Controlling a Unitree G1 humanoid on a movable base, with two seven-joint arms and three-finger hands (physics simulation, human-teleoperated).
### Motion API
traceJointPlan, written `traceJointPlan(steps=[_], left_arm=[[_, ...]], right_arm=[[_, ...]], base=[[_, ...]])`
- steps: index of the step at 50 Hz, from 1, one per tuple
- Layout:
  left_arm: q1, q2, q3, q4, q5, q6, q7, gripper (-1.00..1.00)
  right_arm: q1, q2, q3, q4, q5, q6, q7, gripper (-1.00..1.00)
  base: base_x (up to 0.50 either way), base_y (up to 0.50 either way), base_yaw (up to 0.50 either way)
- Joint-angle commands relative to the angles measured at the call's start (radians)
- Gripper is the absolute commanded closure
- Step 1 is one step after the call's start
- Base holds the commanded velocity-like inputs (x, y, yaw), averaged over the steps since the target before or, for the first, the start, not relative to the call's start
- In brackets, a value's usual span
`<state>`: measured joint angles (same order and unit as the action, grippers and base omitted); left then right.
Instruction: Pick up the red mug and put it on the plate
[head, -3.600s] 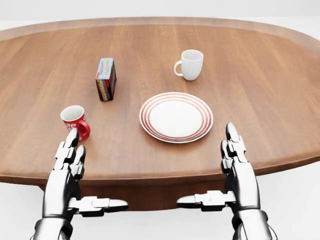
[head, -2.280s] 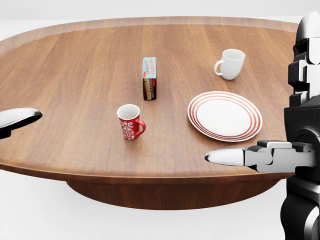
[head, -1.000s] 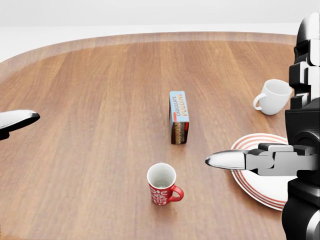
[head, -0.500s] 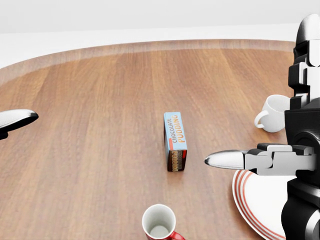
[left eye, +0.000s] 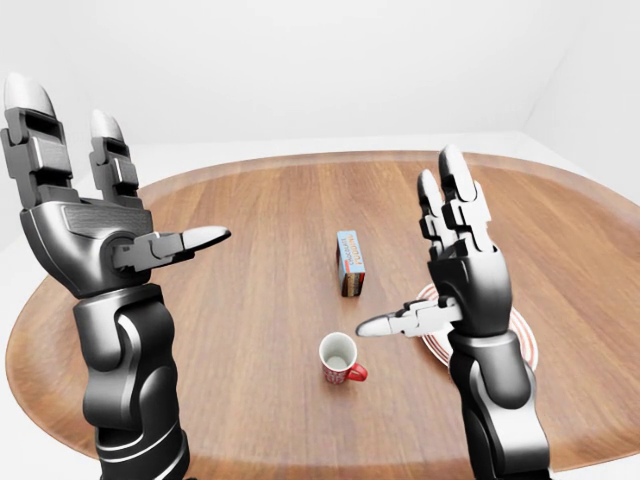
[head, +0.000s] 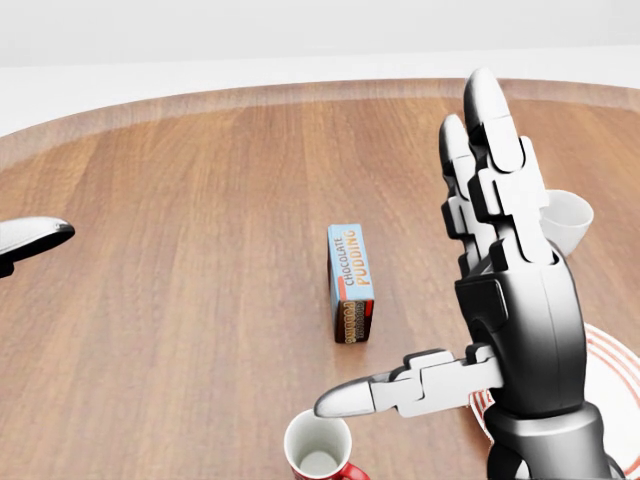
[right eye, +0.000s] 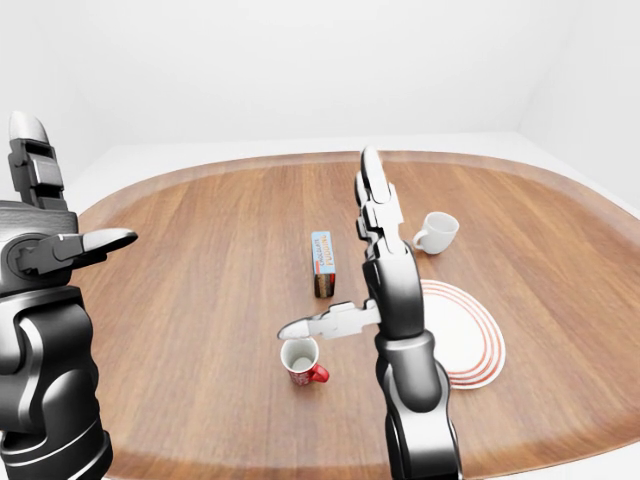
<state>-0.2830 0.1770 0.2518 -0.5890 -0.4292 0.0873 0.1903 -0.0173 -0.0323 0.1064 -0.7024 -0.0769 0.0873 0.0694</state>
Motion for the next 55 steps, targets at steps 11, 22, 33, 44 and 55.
traceJointPlan(steps=[11,22,33,44,55], left_arm=[[0.005,-0.002,-0.001,0.005,0.005,0.000,-0.004,-0.95],[0.003,-0.002,-0.001,0.006,0.007,0.000,-0.003,-0.95],[0.007,-0.002,-0.001,0.005,0.007,0.000,-0.005,-0.96],[0.003,-0.001,0.000,0.011,0.008,0.000,-0.006,-0.96],[0.004,-0.001,0.000,0.004,0.004,0.000,-0.002,-0.96]], right_arm=[[0.083,0.022,0.156,0.031,-0.167,0.000,0.087,-1.00],[0.110,0.017,0.183,0.049,-0.185,0.000,0.090,-1.00],[0.136,-0.003,0.235,0.135,-0.271,0.000,0.106,-1.00],[0.125,-0.005,0.262,0.220,-0.380,0.000,0.149,-1.00],[0.102,0.000,0.260,0.337,-0.576,0.000,0.216,-1.00]], base=[[0.00,0.00,0.00],[0.00,0.00,0.00],[0.00,0.00,0.00],[0.00,0.00,0.00],[0.00,0.00,0.00]])
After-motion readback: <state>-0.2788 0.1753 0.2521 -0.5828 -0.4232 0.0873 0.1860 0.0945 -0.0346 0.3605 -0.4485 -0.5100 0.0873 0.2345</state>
